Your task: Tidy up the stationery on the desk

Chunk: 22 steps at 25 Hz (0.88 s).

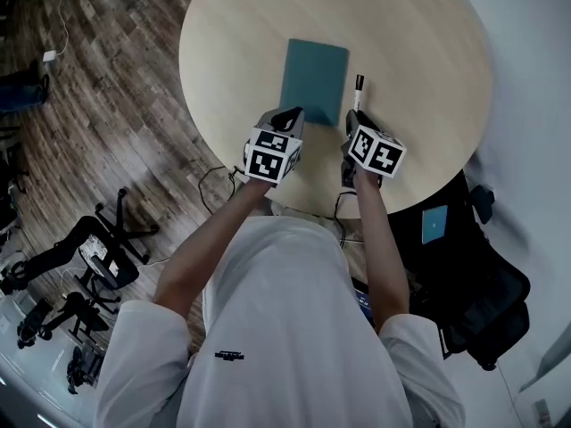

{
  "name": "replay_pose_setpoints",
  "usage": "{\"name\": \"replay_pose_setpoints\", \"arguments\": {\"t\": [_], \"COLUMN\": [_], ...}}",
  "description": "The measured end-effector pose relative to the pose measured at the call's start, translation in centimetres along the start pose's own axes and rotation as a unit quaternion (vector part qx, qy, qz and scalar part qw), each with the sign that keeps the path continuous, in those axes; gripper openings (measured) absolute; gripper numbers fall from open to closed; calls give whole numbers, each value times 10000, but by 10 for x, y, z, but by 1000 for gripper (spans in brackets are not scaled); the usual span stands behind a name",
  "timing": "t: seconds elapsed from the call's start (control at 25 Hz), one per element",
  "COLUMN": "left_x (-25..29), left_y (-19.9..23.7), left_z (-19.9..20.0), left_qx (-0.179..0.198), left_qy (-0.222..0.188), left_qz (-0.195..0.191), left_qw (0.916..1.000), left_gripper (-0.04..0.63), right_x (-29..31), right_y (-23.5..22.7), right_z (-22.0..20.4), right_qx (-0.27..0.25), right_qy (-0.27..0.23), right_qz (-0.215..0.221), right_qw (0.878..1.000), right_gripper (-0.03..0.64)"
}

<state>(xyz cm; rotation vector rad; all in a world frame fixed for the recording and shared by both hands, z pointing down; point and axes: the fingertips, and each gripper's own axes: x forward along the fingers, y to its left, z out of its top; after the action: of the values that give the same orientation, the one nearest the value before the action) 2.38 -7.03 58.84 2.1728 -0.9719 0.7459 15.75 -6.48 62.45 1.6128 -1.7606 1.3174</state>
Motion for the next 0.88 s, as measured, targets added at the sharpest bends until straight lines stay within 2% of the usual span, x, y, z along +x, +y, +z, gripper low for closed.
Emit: {"name": "replay_pose_setpoints", "arguments": {"t": [0.56, 0.88], "left_x": [43, 48], "left_y": [23, 24], "left_z": [23, 23], "left_qx": [-212, -250], "left_qy": [56, 74], "left_qz": [211, 223], "left_qw": [9995, 9994], "left_gripper": [25, 25], "right_x": [64, 71], "right_y": [-7, 2], "right_z": [20, 20], "right_qx": [302, 374], "right_qy": [560, 683], "right_qz": [204, 580], "right_qw": [9978, 9953], "right_gripper": [89, 91]}}
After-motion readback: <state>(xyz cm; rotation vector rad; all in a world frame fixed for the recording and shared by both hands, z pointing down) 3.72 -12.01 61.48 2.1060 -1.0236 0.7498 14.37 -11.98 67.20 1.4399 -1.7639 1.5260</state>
